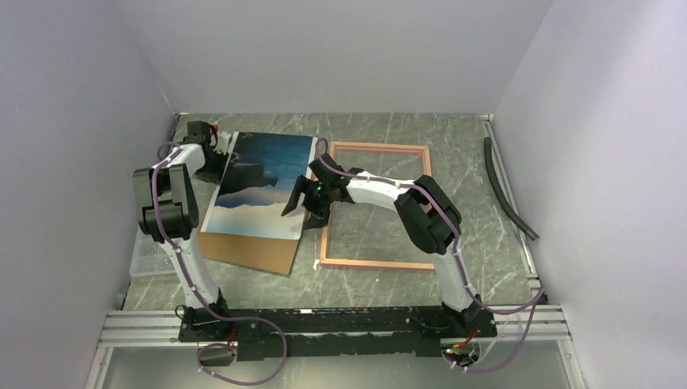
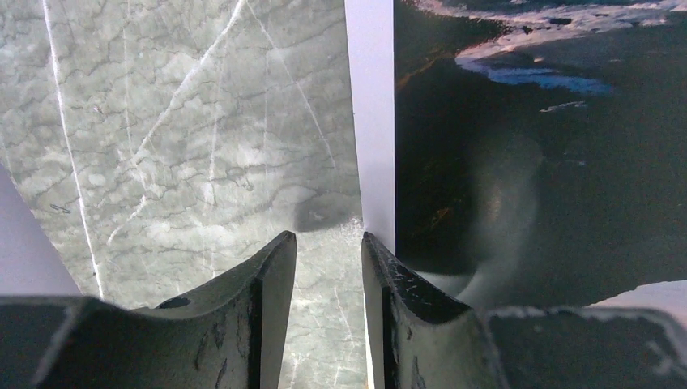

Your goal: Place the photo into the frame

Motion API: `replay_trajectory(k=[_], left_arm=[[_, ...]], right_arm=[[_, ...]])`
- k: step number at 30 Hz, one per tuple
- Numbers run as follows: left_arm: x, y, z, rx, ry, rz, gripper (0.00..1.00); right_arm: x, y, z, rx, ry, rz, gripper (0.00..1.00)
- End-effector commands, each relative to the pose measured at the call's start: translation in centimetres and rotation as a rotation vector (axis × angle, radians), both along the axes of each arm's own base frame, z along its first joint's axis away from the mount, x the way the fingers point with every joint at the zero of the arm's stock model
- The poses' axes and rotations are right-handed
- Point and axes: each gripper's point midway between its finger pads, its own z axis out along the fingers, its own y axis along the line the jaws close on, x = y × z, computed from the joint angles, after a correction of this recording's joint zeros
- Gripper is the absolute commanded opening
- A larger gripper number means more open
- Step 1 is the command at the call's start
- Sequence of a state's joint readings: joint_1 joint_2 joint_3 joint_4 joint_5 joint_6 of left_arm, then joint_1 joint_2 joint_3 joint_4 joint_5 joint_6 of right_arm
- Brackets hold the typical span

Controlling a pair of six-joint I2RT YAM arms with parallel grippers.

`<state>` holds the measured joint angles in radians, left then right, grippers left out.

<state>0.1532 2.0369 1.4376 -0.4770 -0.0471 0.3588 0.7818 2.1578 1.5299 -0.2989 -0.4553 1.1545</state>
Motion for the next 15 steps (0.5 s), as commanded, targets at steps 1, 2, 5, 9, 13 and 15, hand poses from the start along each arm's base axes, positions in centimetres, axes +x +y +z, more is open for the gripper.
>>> replay_trajectory(k=[1, 2, 5, 9, 13, 15], left_arm=[[-3.2, -3.4, -2.7, -0.092, 0.129, -0.057, 0.42], [-3.3, -3.5, -2.7, -0.093, 0.132, -0.058, 0.42], [-3.3, -3.6, -2.7, -0.092, 0.131, -0.062, 0.42], [-3.3, -3.6, -2.9, -0.091, 0.136, -0.061, 0.42], [-3.2, -3.7, -2.9, -0.092, 0.138, -0.061, 0.42], [-3.1, -3.6, -2.8, -0.088, 0.134, -0.061, 0.42]], right_arm=[[-0.1, 1.0, 3.2, 0.068, -0.046, 0.02, 0.82], [-0.3, 0.8, 2.7, 0.055, -0.035, 0.021, 0.82], [-0.9, 0.2, 1.7, 0.024, -0.008, 0.026, 0.83], [-1.5, -0.2, 1.0, -0.003, 0.021, 0.034, 0.84], [-1.5, -0.6, 1.0, -0.05, 0.014, 0.051, 0.83], [-1.4, -1.1, 1.3, -0.084, -0.009, 0.061, 0.84]])
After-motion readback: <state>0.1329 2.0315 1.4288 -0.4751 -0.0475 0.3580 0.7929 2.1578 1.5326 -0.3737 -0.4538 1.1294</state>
